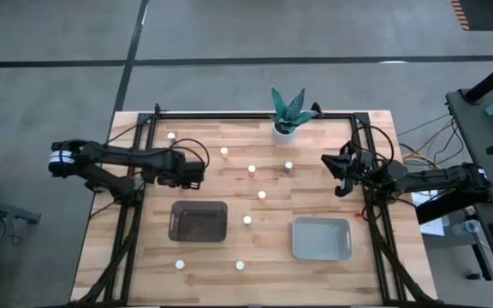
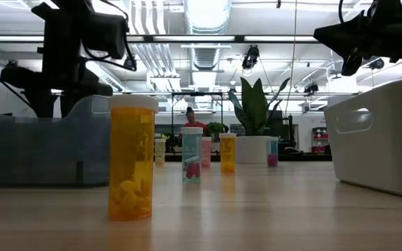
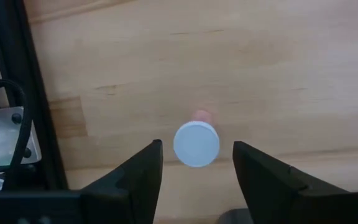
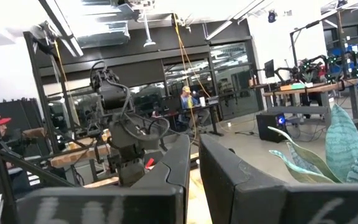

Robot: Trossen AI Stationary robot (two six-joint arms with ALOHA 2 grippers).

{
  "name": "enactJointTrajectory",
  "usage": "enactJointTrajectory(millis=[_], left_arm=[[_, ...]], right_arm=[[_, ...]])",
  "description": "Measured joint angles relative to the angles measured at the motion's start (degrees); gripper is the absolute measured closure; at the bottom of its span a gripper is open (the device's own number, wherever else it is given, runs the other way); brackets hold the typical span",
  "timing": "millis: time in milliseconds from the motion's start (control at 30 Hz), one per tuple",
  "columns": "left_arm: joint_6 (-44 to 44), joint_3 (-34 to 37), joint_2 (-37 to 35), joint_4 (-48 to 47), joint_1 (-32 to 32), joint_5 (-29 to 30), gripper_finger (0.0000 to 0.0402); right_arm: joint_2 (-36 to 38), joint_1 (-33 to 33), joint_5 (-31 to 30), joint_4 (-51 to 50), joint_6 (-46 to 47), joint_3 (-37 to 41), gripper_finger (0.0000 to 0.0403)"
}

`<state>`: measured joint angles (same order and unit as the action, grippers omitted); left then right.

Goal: Pick and place medicine bottles into bin by pill shape (circle, oval)
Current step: Put the left pink tablet bottle into the black bin

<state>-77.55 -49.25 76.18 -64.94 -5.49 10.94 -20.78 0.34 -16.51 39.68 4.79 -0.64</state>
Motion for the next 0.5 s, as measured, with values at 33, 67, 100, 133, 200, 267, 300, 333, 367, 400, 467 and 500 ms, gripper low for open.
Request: enactJointTrajectory(millis=[33,67,100,133,200,267,300,333,367,400,467,500], left_arm=[[0.1,0.0,0.2,0.0,-0.2,0.0,0.0221],[0.2,0.0,0.5,0.0,-0.2,0.0,0.0221],[0.4,0.0,0.7,0.0,-0.3,0.0,0.0221],[0.4,0.0,0.8,0.1,-0.5,0.1,0.0221],[0.4,0.0,1.2,0.1,-0.5,0.1,0.0221],[0.5,0.0,1.6,0.2,-0.6,0.4,0.0221],[0.5,0.0,1.7,0.2,-0.6,0.6,0.0221],[0.5,0.0,1.9,0.3,-0.6,0.7,0.0221],[0.5,0.0,2.1,0.3,-0.6,0.7,0.0221],[0.5,0.0,2.3,0.3,-0.6,0.7,0.0222],[0.5,0.0,2.6,0.3,-0.6,0.7,0.0226],[0.5,0.0,2.6,0.4,-0.6,0.7,0.023]], right_arm=[[0.0,0.0,0.0,0.0,-0.2,0.0,0.0376],[0.0,0.0,0.0,0.0,-0.3,0.0,0.0376],[0.0,0.0,0.0,0.0,-0.4,0.0,0.0376],[0.0,0.0,0.0,0.0,-0.4,0.0,0.0376],[0.0,0.0,0.0,0.0,-0.5,0.0,0.0376],[0.0,0.0,0.0,0.0,-0.5,0.0,0.0376],[0.0,0.0,0.0,0.0,-0.5,0.0,0.0376],[0.0,0.0,0.0,0.0,-0.6,0.0,0.0376],[0.0,0.0,0.0,0.0,-0.6,0.0,0.0376],[0.0,0.0,0.0,0.0,-0.6,0.0,0.0376],[0.0,0.0,0.0,0.0,-0.6,0.0,0.0376],[0.0,0.0,0.0,0.0,-0.6,0.0,0.0376]])
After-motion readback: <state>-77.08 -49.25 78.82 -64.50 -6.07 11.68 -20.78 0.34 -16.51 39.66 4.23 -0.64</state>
